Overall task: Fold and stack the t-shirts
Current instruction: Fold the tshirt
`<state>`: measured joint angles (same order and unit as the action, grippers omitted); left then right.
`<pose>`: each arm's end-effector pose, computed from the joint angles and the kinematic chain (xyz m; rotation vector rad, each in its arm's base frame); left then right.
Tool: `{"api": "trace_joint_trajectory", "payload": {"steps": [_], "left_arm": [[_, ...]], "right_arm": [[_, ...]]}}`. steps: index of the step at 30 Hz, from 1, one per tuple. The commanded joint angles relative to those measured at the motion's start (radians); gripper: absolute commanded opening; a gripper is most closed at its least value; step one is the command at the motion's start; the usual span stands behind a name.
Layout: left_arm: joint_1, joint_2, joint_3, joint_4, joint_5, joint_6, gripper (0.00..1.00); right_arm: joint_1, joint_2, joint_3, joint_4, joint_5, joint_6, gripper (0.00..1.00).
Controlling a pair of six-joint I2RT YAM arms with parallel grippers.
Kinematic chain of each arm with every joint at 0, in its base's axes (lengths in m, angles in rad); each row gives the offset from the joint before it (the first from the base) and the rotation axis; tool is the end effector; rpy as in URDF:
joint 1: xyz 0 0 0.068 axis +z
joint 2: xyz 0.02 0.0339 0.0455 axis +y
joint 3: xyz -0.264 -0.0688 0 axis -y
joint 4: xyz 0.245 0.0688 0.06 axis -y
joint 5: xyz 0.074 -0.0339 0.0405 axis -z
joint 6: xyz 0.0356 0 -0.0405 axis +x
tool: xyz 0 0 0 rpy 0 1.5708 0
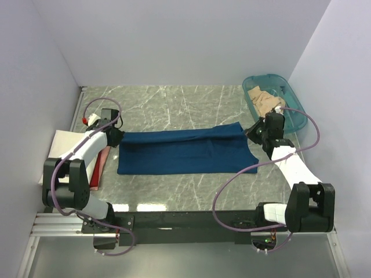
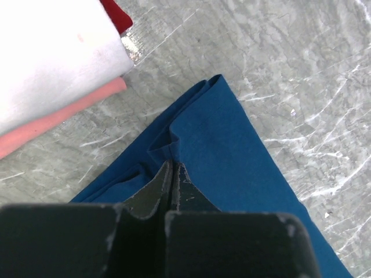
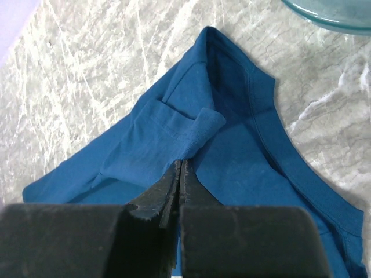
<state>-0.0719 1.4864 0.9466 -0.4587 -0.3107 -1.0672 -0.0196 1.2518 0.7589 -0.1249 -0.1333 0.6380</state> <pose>0.2972 -0.0105 0.2114 -1.2933 2.1395 -0.0669 0.2706 -0.0006 0.2378 0.6458 2.1300 0.4908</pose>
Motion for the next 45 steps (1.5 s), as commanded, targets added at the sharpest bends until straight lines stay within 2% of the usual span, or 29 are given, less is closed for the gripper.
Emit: {"api": "trace_joint_trajectory", "payload": {"steps": [1,16,27,35,36,38,39,40,41,43,45], "left_arm": [[0.006,-0.048,-0.008,0.022,-0.005,0.004,0.01],[0.009,-0.084,-0.097,0.057,-0.004,0.003,0.01],[0.017,-0.126,-0.129,0.061,-0.002,0.007,0.01],[0.018,-0.126,-0.19,0.1,0.005,0.007,0.01],[0.018,-0.126,-0.196,0.112,0.008,0.01,0.01],[0.018,-0.135,-0.218,0.12,0.012,0.015,0.11],[0.021,-0.141,-0.224,0.126,0.021,0.016,0.24],[0.023,-0.15,-0.23,0.138,0.027,0.022,0.31],[0.023,-0.172,-0.238,0.141,0.031,0.026,0.36],[0.023,-0.193,-0.238,0.141,0.032,0.033,0.49],[0.023,-0.222,-0.229,0.132,0.027,0.039,0.55]], "right_arm": [[0.0,-0.043,-0.015,0.001,0.034,-0.003,0.0],[0.0,-0.087,-0.115,0.007,0.049,-0.001,0.0],[-0.011,-0.141,-0.124,-0.021,0.043,-0.004,0.0],[-0.022,-0.129,-0.219,0.04,0.012,0.011,0.0],[-0.023,-0.123,-0.237,0.053,-0.011,0.014,0.04],[-0.028,-0.121,-0.253,0.064,-0.031,0.014,0.18],[-0.029,-0.127,-0.257,0.065,-0.037,0.012,0.28],[-0.028,-0.132,-0.259,0.059,-0.04,0.008,0.48],[-0.029,-0.141,-0.256,0.053,-0.04,0.005,0.56],[-0.028,-0.164,-0.234,0.021,-0.031,-0.007,0.68],[-0.008,-0.181,-0.219,0.013,-0.037,-0.014,0.68]]}}
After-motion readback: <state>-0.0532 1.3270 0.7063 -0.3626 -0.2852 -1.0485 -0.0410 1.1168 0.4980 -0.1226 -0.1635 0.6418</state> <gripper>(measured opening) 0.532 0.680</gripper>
